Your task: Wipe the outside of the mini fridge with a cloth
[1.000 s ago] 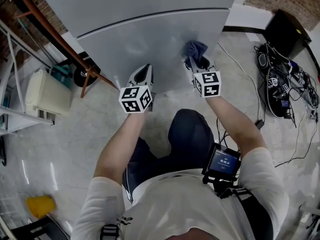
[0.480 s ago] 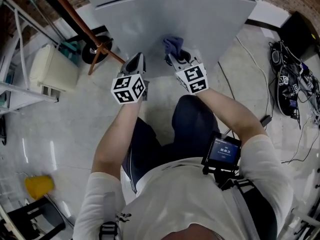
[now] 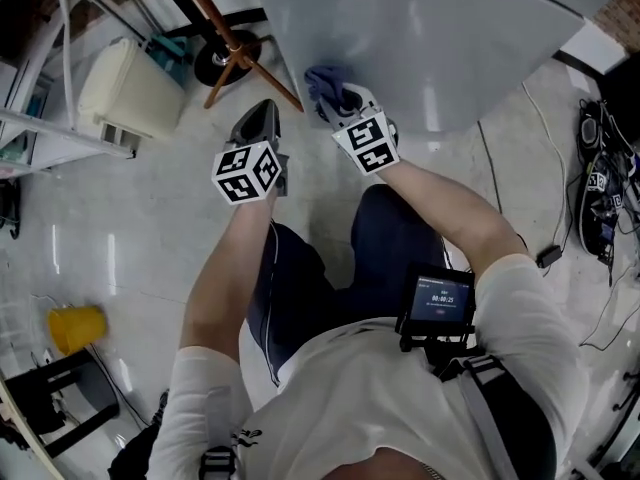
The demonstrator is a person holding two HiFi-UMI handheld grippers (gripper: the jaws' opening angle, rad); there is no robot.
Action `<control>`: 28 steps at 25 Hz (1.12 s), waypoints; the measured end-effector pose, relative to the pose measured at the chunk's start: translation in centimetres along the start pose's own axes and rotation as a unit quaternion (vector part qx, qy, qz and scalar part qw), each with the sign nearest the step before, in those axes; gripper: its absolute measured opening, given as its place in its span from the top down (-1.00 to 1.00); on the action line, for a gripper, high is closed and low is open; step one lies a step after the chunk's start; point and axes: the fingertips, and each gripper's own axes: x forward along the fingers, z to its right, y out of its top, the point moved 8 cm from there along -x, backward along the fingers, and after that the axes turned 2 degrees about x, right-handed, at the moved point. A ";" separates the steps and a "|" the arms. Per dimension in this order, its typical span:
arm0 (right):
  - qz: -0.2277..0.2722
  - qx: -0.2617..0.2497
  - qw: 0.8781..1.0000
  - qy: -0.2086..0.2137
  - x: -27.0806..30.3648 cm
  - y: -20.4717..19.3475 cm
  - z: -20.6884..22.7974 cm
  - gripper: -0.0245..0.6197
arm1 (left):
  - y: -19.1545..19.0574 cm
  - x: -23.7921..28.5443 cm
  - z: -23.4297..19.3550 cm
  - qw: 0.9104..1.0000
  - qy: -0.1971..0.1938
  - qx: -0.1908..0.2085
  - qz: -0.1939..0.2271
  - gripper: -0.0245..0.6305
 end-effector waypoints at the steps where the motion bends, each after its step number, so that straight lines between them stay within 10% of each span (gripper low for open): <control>1: -0.002 -0.001 1.000 0.003 0.6 -0.2 -0.4 0.67 | -0.3 -0.2 -0.4 1.000 0.004 -0.002 -0.002 0.93; 28: -0.020 -0.012 0.996 -0.082 -5.0 -3.6 7.2 0.67 | -2.5 5.4 6.5 0.997 -0.075 0.009 -0.022 0.93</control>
